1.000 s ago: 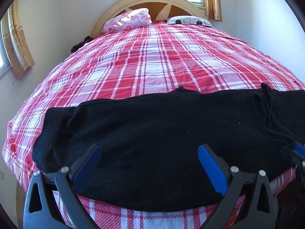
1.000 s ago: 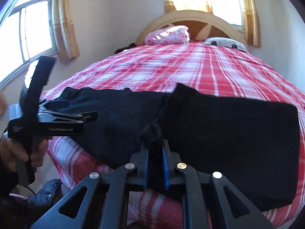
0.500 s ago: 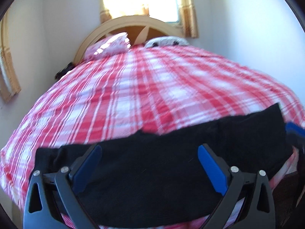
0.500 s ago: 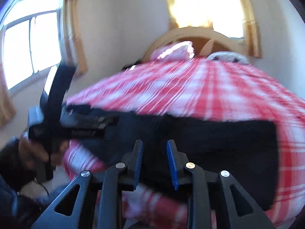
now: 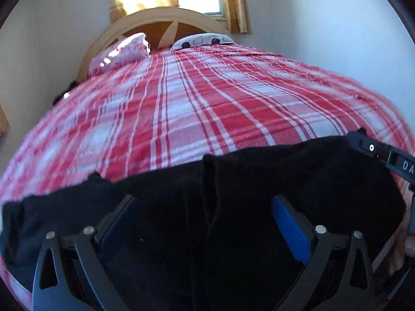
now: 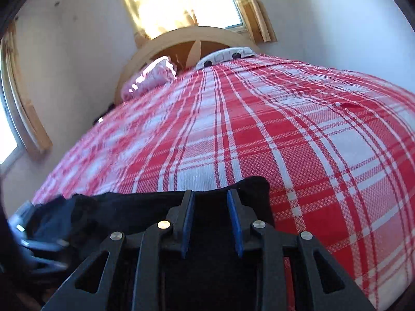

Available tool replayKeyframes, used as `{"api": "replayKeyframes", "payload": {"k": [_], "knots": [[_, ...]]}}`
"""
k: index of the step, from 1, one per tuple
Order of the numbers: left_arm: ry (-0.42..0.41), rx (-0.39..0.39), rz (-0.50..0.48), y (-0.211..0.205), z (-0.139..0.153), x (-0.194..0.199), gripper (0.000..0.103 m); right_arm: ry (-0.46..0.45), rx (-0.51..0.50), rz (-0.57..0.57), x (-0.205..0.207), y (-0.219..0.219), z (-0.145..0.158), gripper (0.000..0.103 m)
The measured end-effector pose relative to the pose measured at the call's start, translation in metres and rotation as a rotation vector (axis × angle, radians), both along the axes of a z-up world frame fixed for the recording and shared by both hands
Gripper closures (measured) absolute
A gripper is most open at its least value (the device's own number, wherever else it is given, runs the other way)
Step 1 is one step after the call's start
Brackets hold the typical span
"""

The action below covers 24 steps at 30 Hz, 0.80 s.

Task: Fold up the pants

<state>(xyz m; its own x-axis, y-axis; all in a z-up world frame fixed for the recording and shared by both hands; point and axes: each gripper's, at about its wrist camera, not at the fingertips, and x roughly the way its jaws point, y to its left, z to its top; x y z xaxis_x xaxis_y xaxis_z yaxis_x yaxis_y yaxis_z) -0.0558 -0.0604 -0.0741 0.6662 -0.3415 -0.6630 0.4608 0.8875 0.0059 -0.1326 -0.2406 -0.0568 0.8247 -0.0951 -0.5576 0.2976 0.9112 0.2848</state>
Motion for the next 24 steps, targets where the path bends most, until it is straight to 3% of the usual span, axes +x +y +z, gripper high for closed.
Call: {"api": "replayKeyframes", "payload": {"k": [1,3,6,9,12,14,17,19,22,24], "knots": [[0.050,-0.074,0.017,0.012,-0.002,0.004,0.000,-0.006,0.012,0.002,-0.001,-0.002,-0.001,0.075],[0.115,-0.117,0.042,0.022,-0.005,0.010,0.000,-0.007,0.010,0.006,0.000,-0.002,-0.002,0.075],[0.070,-0.069,0.038,0.019,0.006,0.003,0.000,0.006,0.008,0.002,0.000,0.001,0.004,0.075],[0.021,-0.027,0.043,0.024,0.011,-0.006,0.000,-0.065,-0.039,-0.030,-0.019,0.019,0.029,0.074],[0.031,-0.037,0.042,0.041,0.008,-0.005,0.000,-0.103,-0.103,0.066,-0.024,0.052,0.035,0.060],[0.036,-0.052,0.069,0.060,0.010,-0.002,0.000,-0.106,-0.059,0.127,-0.019,0.072,0.024,0.055],[-0.001,-0.036,0.162,0.103,0.016,0.002,0.000,-0.016,-0.105,0.144,0.000,0.095,-0.005,0.051],[-0.019,-0.022,0.246,0.137,0.020,0.008,0.000,-0.051,-0.196,0.129,-0.002,0.108,-0.007,0.041],[-0.052,-0.012,0.421,0.199,0.025,0.017,0.000,-0.015,-0.220,0.123,0.001,0.119,0.003,0.039],[-0.061,-0.013,0.551,0.239,0.025,0.020,0.000,-0.107,-0.185,0.165,-0.007,0.126,0.019,0.039]]}}
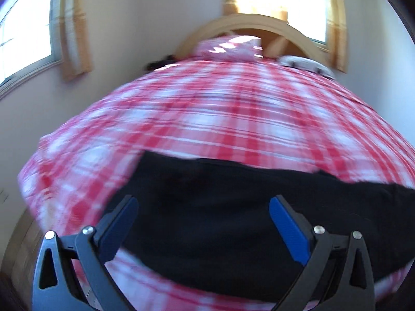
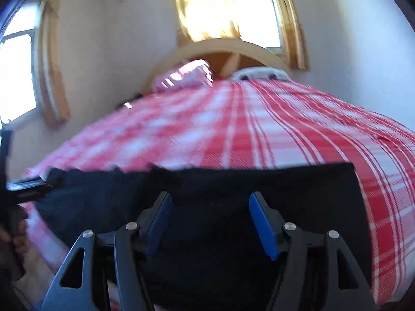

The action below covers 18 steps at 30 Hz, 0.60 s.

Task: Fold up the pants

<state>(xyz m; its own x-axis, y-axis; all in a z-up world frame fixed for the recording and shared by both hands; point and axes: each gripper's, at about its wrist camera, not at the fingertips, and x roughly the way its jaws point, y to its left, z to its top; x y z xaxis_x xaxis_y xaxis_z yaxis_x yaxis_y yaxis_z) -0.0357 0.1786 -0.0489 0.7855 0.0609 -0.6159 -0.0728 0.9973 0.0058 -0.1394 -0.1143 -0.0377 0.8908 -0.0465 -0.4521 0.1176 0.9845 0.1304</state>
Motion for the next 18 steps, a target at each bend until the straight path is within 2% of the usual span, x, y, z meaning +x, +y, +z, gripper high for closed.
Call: {"api": "replayKeyframes", "payload": {"k": [1,3,6,9,10,11,13,15,17,18], "knots": [[0.004,-0.014,0.060,0.019,-0.001,0.000,0.000,-0.040,0.002,0.023,-0.004,0.007,0.007,0.039],[0.034,-0.057,0.128,0.040,-0.009,-0.001,0.000,-0.058,0.016,0.059,-0.007,0.019,0.012,0.039],[0.091,-0.142,0.193,0.058,-0.024,-0.007,0.000,0.000,0.078,0.102,0.004,0.037,0.001,0.039],[0.133,-0.229,0.208,0.063,-0.038,-0.009,0.001,0.073,0.121,0.092,0.011,0.047,-0.018,0.039],[0.165,-0.294,0.202,0.066,-0.045,-0.007,0.002,0.094,0.148,0.090,0.014,0.046,-0.025,0.038],[0.176,-0.328,0.205,0.068,-0.049,-0.008,0.003,0.102,0.164,0.085,0.016,0.045,-0.029,0.038],[0.142,-0.335,0.209,0.065,-0.047,-0.011,0.006,0.097,0.154,0.087,0.015,0.047,-0.029,0.038],[0.127,-0.390,0.201,0.067,-0.045,-0.013,0.015,0.111,0.136,0.091,0.017,0.049,-0.030,0.038],[0.101,-0.478,0.202,0.074,-0.043,-0.015,0.023,0.108,0.151,0.090,0.018,0.048,-0.031,0.038],[0.096,-0.506,0.205,0.076,-0.044,-0.014,0.023,0.105,0.162,0.090,0.017,0.046,-0.031,0.038]]}}
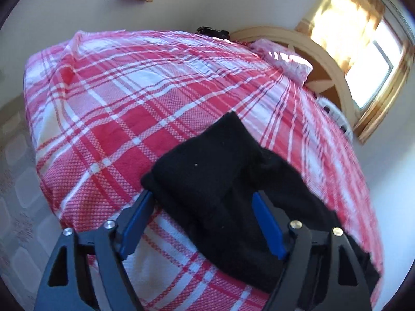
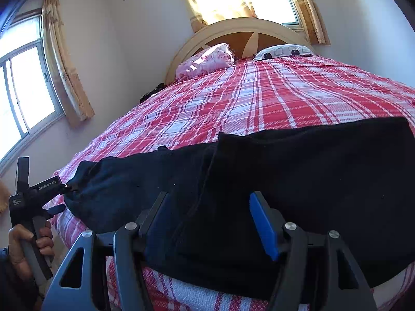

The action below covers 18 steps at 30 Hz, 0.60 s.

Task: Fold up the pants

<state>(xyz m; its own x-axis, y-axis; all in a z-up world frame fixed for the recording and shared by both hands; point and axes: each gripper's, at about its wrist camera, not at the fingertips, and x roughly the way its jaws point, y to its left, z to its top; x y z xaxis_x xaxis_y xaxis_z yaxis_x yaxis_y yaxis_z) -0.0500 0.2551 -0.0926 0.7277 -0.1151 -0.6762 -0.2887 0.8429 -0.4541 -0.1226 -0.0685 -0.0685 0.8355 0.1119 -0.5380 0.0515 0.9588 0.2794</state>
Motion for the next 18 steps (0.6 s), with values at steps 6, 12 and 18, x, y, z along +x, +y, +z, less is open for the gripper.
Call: {"api": "replayKeyframes", "payload": {"k": [6,12,18], "knots": [[-0.016,-0.018,-0.006,-0.005,0.004,0.003,0.037,0.000,0.017,0.001,0.002,-0.003,0.000,0.038],[-0.033,0.011,-0.006,-0.002,0.005,0.003,0.086,0.000,0.047,0.004,0.001,-0.008,0.000,0.038],[-0.214,0.197,-0.160,-0.049,0.057,0.000,0.088,-0.019,0.101,0.007,-0.007,-0.019,0.012,0.038]]}}
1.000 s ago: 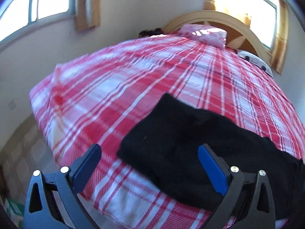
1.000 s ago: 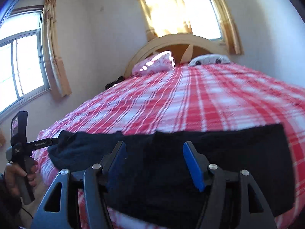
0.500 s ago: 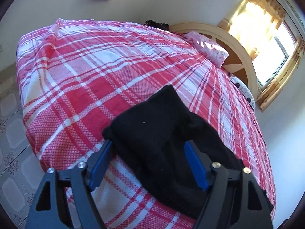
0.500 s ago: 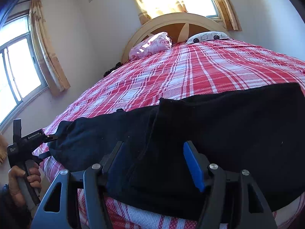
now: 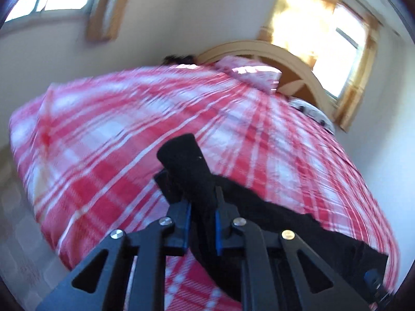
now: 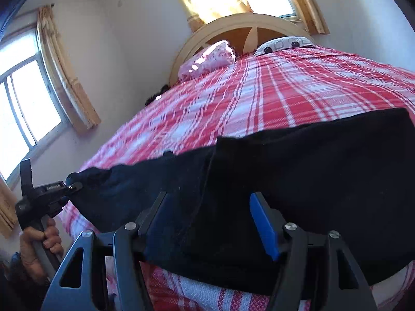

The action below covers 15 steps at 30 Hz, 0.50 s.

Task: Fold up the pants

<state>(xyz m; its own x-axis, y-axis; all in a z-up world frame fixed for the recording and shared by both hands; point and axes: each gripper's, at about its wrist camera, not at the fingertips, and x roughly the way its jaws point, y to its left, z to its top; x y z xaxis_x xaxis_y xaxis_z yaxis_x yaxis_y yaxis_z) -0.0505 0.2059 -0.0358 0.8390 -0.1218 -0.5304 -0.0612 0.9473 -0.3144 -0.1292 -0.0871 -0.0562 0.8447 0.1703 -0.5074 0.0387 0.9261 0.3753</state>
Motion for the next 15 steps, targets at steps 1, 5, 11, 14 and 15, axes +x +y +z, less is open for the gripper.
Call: {"api": "replayKeyframes", "payload": {"k": [1,5,11,14,15], "knots": [[-0.037,0.026,-0.047,-0.014,0.010,-0.002,0.088,-0.028,0.012,-0.019,-0.005,-0.006,0.005,0.038],[-0.178,0.104,-0.240,-0.074,0.038,-0.013,0.088,-0.090,0.050,-0.096,-0.022,-0.039,0.021,0.038],[-0.306,0.145,-0.616,-0.178,0.048,-0.056,0.088,-0.119,0.245,-0.137,-0.044,-0.090,0.018,0.038],[-0.341,0.203,-0.785,-0.227,0.028,-0.082,0.088,-0.136,0.318,-0.169,-0.055,-0.107,0.013,0.038],[-0.345,0.233,-0.821,-0.239,0.021,-0.087,0.088,-0.140,0.331,-0.177,-0.057,-0.111,0.012,0.038]]}}
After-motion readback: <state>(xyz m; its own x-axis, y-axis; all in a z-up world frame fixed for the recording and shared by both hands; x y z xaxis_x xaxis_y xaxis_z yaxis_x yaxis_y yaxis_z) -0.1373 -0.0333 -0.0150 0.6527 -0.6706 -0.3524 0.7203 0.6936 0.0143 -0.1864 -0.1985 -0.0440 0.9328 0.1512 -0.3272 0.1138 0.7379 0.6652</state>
